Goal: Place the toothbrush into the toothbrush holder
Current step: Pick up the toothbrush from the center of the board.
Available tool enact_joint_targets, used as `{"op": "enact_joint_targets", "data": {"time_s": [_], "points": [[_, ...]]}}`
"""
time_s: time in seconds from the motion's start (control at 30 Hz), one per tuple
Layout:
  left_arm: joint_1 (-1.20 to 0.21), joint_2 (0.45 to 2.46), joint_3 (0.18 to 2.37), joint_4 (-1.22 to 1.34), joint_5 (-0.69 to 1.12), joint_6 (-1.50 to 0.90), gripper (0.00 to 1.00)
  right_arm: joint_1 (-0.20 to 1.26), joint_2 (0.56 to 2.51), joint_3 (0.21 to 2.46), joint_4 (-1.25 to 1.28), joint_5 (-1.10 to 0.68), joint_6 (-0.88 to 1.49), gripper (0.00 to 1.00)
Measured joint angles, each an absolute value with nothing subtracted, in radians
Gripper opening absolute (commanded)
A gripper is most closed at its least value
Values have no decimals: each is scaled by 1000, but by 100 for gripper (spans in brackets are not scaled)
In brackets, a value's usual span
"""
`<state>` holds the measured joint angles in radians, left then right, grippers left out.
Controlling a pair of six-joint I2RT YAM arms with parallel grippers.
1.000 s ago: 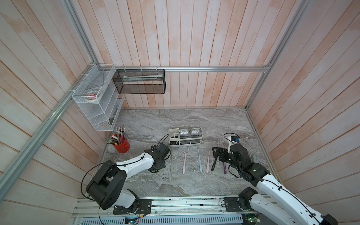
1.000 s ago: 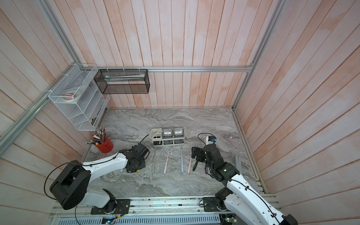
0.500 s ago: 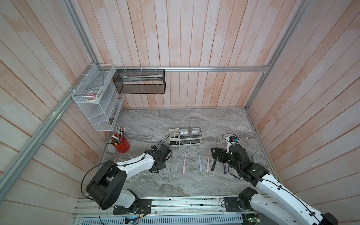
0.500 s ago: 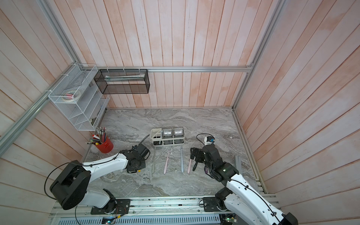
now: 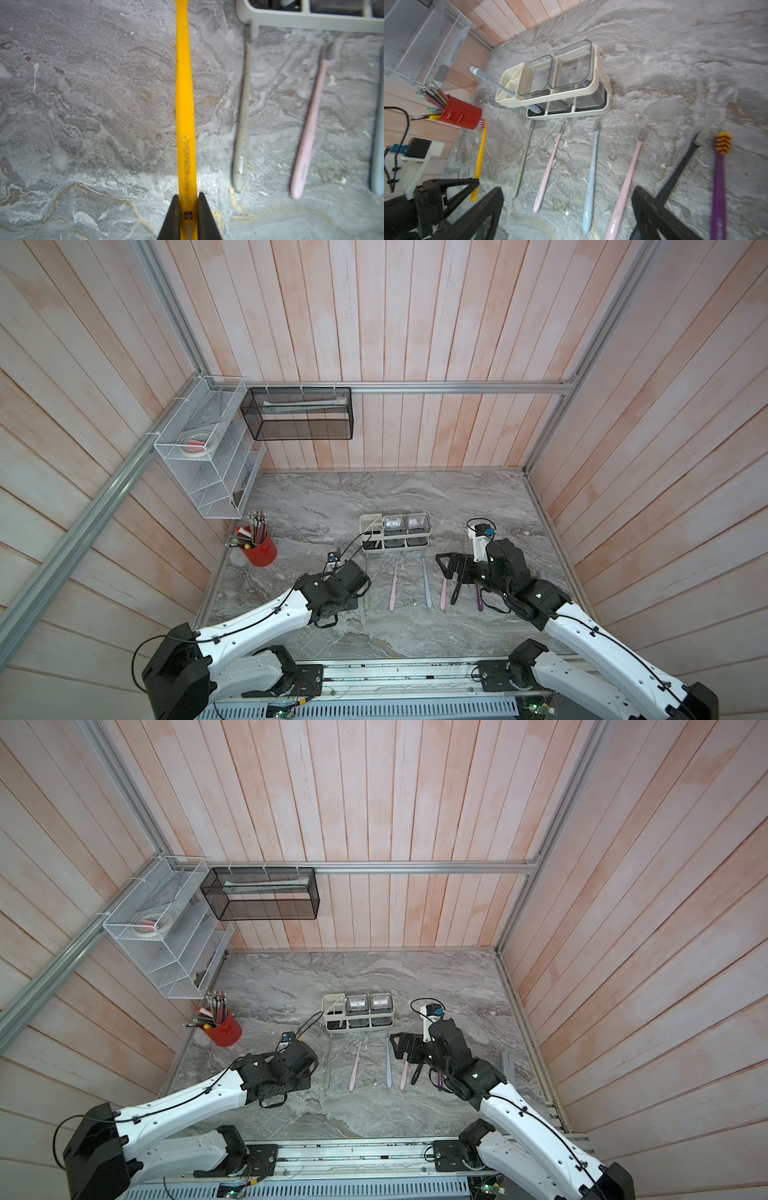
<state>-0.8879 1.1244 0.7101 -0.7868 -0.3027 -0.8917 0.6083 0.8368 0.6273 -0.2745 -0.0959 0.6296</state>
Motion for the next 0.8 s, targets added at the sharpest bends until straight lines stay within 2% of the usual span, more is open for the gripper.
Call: {"op": "enact_joint_targets", "data": {"time_s": [0.4, 0.6, 0.8], "points": [[-1186, 958, 726, -750, -376, -853, 0, 609, 897, 642, -60, -401, 712, 92], [-1290, 885, 726, -658, -379, -800, 0, 629, 931, 634, 19, -457, 746, 86], [-1353, 953, 732, -556, -379, -754, 0, 681, 981, 631, 94, -470, 770, 79]]}}
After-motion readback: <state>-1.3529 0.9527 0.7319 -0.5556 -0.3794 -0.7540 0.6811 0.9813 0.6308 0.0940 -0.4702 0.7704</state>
